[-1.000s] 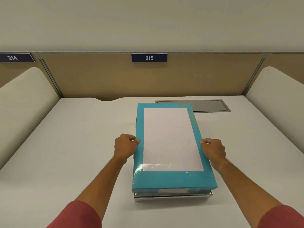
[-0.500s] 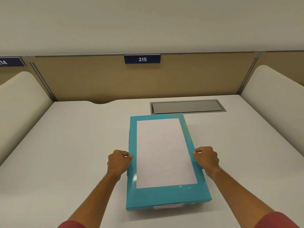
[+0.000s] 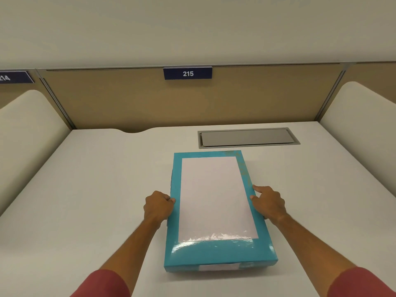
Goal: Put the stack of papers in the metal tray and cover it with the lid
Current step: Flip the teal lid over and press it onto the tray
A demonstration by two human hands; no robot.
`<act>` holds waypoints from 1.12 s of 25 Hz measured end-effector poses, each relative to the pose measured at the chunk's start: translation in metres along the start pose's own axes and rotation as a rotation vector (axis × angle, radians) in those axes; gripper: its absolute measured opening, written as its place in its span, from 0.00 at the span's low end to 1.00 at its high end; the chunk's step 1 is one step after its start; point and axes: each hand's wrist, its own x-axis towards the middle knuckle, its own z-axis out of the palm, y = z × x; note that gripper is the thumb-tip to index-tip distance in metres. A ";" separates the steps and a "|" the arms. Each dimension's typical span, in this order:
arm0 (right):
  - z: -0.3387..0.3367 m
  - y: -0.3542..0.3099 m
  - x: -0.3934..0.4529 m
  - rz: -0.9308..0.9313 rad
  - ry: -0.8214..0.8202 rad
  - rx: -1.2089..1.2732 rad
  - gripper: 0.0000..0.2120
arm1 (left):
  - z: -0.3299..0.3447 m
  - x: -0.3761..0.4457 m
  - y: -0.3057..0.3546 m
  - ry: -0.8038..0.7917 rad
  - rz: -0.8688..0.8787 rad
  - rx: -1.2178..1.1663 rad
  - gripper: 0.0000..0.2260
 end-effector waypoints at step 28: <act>0.026 -0.033 0.030 -0.340 -0.349 -0.542 0.52 | 0.015 0.031 0.008 -0.429 0.404 0.688 0.59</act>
